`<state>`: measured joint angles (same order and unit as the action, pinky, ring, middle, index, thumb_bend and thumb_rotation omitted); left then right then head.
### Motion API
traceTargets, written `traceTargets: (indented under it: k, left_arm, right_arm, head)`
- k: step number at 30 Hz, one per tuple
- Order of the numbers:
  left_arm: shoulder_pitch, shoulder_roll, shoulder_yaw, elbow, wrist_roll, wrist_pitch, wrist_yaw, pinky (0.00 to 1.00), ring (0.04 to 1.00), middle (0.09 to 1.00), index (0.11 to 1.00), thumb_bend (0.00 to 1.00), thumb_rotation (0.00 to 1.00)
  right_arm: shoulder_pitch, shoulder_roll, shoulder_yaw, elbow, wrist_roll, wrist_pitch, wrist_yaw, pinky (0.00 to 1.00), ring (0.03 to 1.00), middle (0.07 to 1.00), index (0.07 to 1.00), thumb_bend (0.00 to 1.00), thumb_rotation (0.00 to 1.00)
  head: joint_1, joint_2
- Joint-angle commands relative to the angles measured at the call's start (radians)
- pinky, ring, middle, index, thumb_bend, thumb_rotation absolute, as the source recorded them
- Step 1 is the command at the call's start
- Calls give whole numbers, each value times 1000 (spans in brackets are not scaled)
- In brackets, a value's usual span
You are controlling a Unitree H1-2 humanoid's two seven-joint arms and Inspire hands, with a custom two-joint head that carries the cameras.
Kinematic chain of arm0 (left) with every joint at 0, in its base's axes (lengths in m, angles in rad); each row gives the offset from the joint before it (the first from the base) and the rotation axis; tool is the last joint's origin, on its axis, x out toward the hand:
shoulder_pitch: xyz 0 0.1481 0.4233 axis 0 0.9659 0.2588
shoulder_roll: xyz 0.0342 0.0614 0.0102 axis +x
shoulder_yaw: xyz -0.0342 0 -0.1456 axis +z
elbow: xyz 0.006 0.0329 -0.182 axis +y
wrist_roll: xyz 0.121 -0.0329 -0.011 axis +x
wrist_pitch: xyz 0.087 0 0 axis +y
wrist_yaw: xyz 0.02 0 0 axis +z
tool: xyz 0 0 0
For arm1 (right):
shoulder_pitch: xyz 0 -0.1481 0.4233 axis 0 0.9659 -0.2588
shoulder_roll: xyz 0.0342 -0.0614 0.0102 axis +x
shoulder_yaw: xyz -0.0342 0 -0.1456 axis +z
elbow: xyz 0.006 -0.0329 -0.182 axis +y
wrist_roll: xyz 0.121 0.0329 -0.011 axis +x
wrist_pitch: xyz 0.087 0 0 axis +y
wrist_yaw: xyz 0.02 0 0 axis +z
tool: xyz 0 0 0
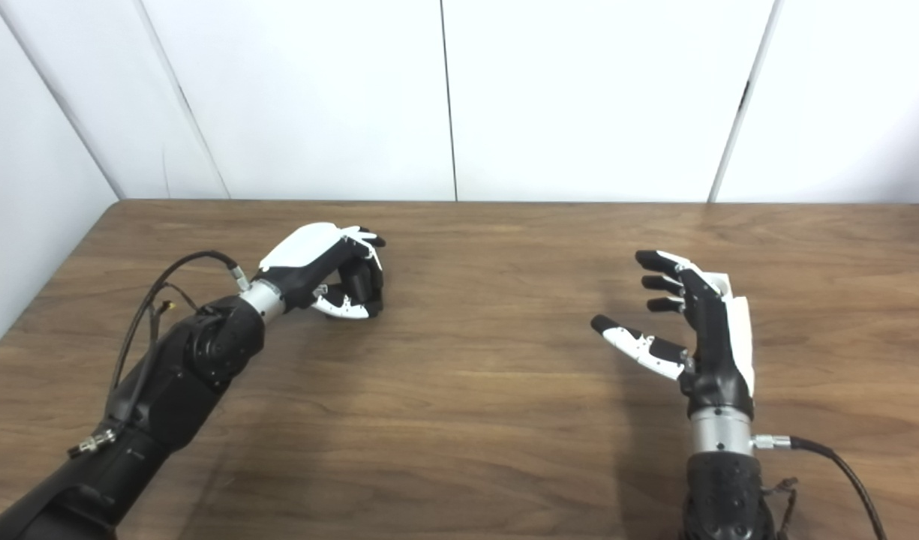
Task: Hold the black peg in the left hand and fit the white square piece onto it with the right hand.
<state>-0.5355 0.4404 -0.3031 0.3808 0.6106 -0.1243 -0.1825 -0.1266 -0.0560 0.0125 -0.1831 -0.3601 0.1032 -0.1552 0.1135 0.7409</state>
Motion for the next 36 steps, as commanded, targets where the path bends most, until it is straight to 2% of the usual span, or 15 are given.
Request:
traceTargets:
  k: [1,4,19,28,36]
  left_arm:
    - [-16,14,0,-13,-12,-17,-7,964,962,885,491,524,65]
    - [-10,8,0,-21,-18,-15,-15,973,970,890,491,524,64]
    - [32,-51,-7,-27,-95,-101,-17,973,976,897,490,524,65]
    - [54,-94,-28,-58,-106,-100,-29,973,990,912,491,524,66]
    - [71,-143,-47,-62,-106,-108,-19,968,990,915,491,523,67]
  right_arm:
    - [-39,1,-1,-40,-6,-21,-5,620,712,755,713,702,121]
    - [-38,5,-1,-43,-4,-13,-4,631,712,757,714,704,120]
    - [-42,8,-5,-45,-13,-15,-15,611,702,751,710,701,122]
    - [-44,9,-5,-40,-17,-24,-19,604,704,753,708,698,121]
    - [-42,14,-5,-48,-21,-5,-18,617,723,766,714,696,134]
  head:
    - [-1,2]
    - [-6,1]
    - [-27,3]
    - [-37,5]
    - [-55,6]
